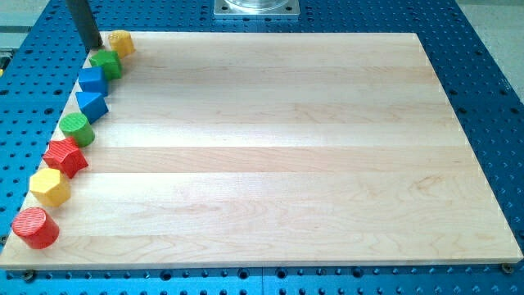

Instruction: Push the heart slightly to the right

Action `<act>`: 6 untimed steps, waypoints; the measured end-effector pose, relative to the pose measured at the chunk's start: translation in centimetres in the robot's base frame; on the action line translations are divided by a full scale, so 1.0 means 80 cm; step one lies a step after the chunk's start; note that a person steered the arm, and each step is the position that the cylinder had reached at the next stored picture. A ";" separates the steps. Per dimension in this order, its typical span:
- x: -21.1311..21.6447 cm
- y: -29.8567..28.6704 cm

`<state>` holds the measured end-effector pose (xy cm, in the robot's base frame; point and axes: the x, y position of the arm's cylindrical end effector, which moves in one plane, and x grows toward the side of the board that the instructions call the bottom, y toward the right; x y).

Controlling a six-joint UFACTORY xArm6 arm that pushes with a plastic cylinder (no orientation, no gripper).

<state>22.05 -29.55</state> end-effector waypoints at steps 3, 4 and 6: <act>-0.007 0.006; -0.003 0.007; 0.007 0.090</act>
